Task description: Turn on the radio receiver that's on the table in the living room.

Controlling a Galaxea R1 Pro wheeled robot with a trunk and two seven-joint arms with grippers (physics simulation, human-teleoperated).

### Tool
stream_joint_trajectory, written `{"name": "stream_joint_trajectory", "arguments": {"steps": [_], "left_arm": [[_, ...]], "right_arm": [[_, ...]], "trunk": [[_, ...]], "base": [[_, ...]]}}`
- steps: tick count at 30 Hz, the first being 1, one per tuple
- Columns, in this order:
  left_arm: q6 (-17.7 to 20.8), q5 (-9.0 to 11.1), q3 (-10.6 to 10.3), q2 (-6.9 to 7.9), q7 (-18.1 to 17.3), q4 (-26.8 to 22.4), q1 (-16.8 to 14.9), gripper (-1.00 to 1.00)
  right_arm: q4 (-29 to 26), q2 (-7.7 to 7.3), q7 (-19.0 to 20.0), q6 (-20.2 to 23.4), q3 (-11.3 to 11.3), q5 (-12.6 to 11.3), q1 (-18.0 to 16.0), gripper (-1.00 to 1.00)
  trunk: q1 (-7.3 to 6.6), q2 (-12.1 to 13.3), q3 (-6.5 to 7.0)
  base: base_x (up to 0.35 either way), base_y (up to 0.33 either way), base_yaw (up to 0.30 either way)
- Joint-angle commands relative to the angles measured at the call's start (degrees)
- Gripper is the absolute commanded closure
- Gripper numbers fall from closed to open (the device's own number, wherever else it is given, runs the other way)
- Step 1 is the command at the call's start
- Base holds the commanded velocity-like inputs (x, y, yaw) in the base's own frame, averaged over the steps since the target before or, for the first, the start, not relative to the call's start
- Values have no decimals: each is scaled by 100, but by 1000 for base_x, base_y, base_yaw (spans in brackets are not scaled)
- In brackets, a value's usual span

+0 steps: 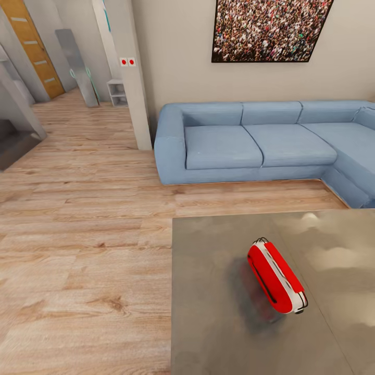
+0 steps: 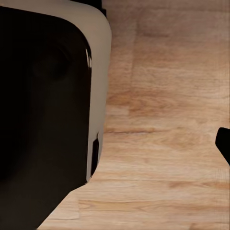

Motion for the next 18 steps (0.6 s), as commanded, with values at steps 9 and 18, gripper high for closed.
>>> {"name": "stream_joint_trajectory", "arguments": {"steps": [9, 18], "left_arm": [[-24, 13, 27, 81, -54, 4, 22, 100], [-23, 11, 38, 282, -43, 22, 23, 100]], "right_arm": [[0, 108, -3, 1, -16, -1, 0, -100], [-1, 114, -3, -16, -27, 8, 0, -100]], "trunk": [[0, 0, 0], [0, 0, 0]], "base": [[0, 0, 0], [0, 0, 0]]}}
